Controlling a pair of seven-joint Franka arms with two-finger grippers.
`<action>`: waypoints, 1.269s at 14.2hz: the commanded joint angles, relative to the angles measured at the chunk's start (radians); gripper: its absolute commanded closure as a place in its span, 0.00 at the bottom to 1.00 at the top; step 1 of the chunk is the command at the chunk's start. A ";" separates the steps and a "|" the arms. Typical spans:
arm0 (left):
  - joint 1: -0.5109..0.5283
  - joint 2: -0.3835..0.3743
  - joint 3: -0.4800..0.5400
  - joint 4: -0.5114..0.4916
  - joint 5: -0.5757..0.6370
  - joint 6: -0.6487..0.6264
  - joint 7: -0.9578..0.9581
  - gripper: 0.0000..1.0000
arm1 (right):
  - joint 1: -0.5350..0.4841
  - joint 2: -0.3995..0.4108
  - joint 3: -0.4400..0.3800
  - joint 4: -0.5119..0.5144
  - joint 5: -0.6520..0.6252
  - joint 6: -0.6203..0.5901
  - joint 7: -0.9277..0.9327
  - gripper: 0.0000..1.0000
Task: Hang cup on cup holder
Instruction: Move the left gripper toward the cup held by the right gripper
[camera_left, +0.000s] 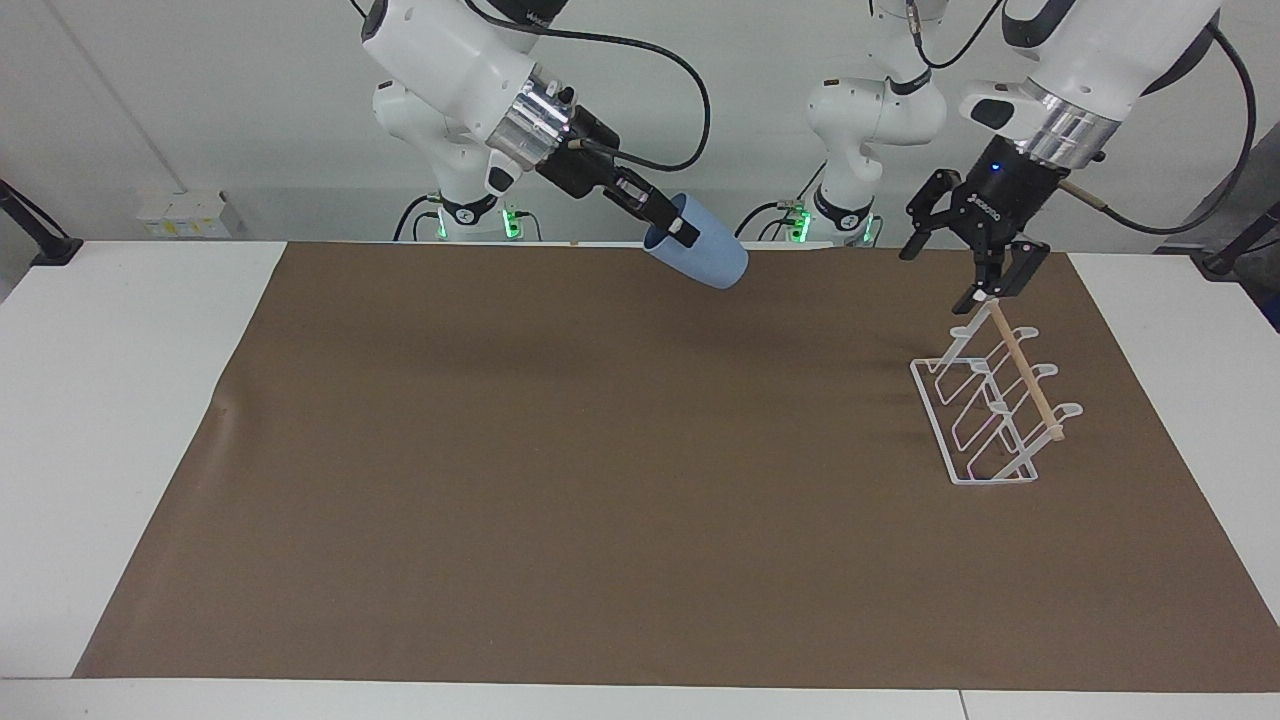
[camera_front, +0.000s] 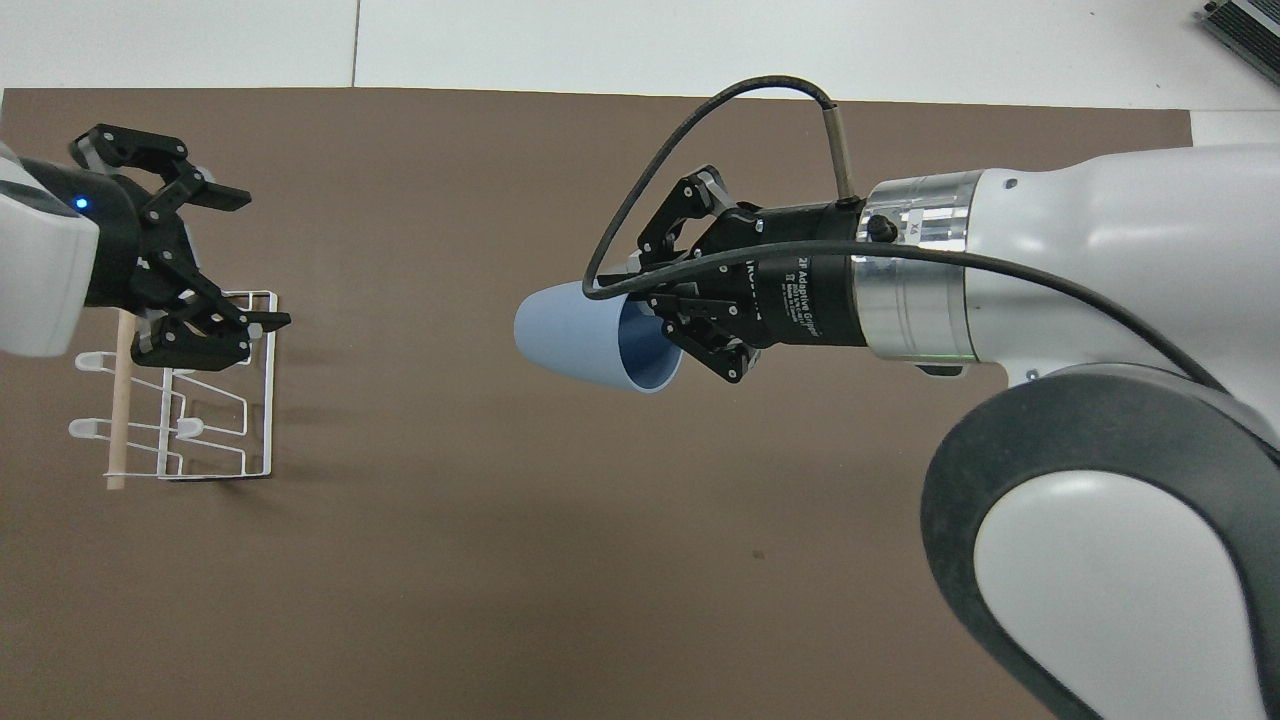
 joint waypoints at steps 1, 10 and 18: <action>-0.030 -0.005 -0.004 -0.025 -0.094 0.037 0.033 0.00 | -0.002 -0.004 0.003 -0.007 0.026 0.022 0.013 1.00; -0.132 0.014 -0.068 -0.034 -0.107 0.141 0.127 0.00 | 0.013 -0.004 0.003 -0.011 0.024 0.029 0.013 1.00; -0.247 -0.004 -0.072 -0.108 -0.104 0.236 -0.016 0.00 | 0.015 -0.005 0.003 -0.012 0.020 0.028 0.013 1.00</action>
